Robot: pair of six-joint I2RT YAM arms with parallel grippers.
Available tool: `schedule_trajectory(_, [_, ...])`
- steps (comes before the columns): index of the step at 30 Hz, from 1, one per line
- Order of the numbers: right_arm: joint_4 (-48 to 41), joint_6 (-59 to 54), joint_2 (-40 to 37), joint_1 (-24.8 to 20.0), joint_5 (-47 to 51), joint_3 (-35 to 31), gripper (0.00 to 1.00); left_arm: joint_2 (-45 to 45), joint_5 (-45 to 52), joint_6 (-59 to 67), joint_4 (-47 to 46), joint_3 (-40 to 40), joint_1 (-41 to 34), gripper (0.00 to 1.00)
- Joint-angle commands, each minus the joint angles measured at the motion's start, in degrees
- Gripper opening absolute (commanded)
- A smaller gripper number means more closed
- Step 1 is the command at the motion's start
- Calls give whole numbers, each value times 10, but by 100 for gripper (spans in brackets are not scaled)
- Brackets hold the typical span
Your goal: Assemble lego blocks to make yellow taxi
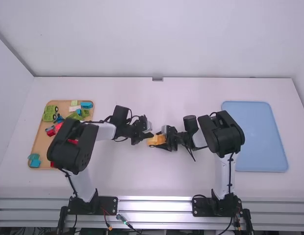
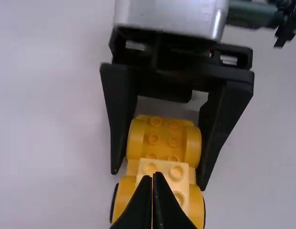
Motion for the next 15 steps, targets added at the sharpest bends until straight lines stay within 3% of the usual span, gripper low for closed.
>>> schedule_trajectory(1, [-5, -7, 7, -1, 28, -8, 53, 19, 23, 6, 3, 0, -1, 2])
schedule_trajectory(7, [-5, -7, 7, -1, 28, -8, 53, 31, -9, 2, -22, 0, -2, 2])
schedule_trajectory(15, [-5, -9, 7, -1, 28, -7, 53, 31, -120, 28, -83, -21, -2, 2])
